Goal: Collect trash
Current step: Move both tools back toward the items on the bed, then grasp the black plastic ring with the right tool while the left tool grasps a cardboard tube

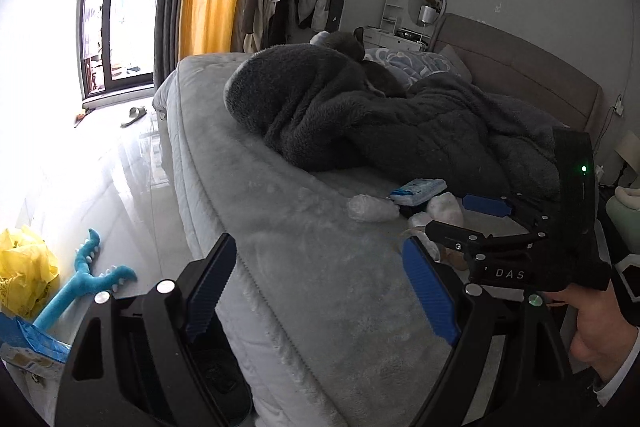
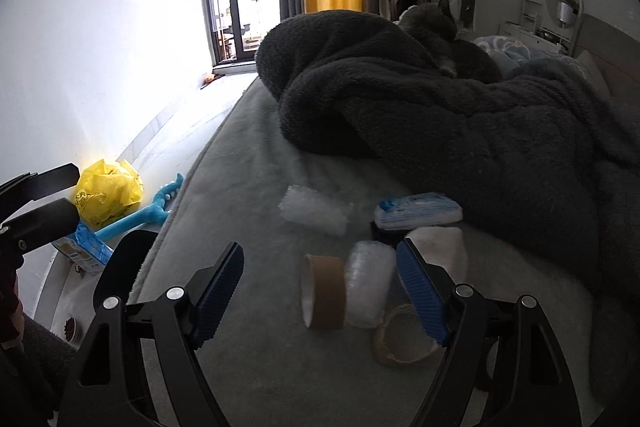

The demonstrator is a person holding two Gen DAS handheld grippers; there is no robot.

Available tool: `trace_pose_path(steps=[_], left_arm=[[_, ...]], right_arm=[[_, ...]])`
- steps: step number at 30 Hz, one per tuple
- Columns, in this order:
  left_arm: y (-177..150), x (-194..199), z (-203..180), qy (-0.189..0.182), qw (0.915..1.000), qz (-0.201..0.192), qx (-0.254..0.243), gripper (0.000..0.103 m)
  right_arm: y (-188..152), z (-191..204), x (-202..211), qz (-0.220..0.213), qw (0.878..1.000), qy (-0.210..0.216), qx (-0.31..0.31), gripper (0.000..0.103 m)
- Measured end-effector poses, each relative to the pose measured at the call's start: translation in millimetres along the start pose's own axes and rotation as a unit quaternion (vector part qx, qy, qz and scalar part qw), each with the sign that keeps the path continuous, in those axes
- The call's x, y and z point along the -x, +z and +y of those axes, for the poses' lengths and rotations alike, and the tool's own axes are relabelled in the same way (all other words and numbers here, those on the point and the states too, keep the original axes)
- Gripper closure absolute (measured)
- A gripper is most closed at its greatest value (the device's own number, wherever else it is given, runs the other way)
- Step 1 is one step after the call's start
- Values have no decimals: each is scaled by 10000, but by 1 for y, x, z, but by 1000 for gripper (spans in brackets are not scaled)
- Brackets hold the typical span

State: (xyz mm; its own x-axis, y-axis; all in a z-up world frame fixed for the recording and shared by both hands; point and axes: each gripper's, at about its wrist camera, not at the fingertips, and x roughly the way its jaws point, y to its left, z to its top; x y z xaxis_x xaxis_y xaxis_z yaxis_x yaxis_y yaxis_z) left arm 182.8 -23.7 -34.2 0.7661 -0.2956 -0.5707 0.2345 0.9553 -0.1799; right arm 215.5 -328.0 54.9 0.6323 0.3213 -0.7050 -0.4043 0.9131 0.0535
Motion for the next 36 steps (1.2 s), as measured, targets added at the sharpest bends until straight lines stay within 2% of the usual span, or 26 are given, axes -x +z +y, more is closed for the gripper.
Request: trace_pose_path(steps=[7,12,17,26,36], left_arm=[[-1,-21,-15,-133,9997,101,194,16],[-3,-36,-30,-257,9992,131,267,20],[-6,-50,-46,-367,9987,208,295,27],[-14,-77,-67,-624,9960,439,473,41],[-22,-100,-86,-916,9918,699,558,58]], right_arm=[[-14,-39,8,43,9997,-208,-140,24],[-23,-58,12,91,9994,-285,-149,32],[-36,-77,12,243,9992,-282,-163,42],[-59,-110,13,448,9983,-75,-359,55],[-77,-116,12,649,9977,92,-198,71]])
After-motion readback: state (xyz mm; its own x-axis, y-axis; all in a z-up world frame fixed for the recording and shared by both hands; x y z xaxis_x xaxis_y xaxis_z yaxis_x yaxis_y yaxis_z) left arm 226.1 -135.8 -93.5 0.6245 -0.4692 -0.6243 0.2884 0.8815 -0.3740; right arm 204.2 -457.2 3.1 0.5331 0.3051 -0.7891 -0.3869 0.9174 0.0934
